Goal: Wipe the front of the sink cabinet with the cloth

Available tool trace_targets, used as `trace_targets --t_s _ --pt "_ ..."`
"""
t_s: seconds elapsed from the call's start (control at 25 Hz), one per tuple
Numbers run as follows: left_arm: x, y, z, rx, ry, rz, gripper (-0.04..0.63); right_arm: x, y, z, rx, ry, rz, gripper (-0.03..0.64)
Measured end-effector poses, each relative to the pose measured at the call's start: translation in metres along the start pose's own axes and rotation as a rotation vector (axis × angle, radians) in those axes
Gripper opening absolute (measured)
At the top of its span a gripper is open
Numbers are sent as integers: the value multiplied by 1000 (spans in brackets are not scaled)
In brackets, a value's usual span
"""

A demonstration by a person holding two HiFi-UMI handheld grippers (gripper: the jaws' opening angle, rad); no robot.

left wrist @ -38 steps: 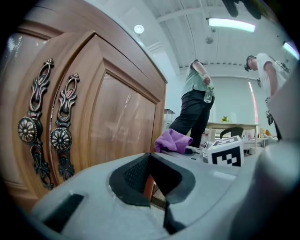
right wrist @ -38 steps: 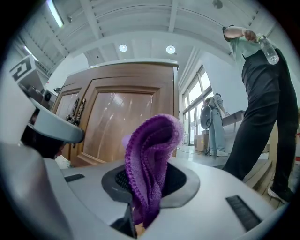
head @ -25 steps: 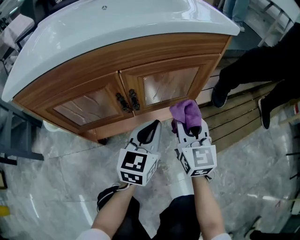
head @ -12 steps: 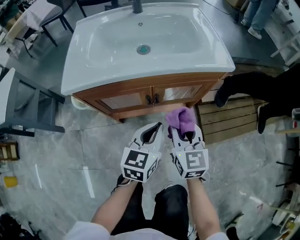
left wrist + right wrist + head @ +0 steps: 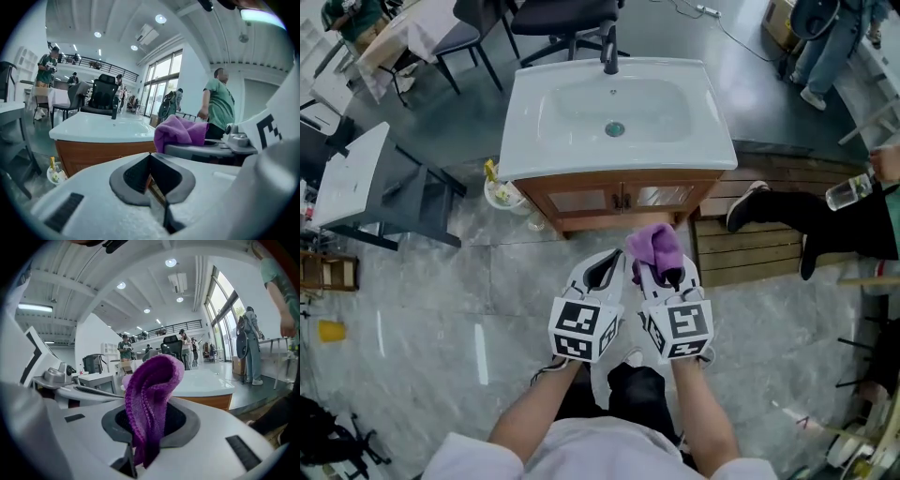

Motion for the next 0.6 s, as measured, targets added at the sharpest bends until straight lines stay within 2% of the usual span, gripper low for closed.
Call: trace_targets --t_s 0.24,0.6 --pt "-50 -30 24 40 -33 45 6 -47 21 32 -16 -24 27 78" --pt "-93 -47 38 55 -79 105 6 -75 48 54 -66 -79 97 78"
Point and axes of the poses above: the fingertips, and each gripper's own axes: x forward along the fingers, y to its left, z out of its top, the point moved 8 cm from there along -x, backward along the fingers, and after that the axes turned 3 degrees about -z, right-handed, at the moved point
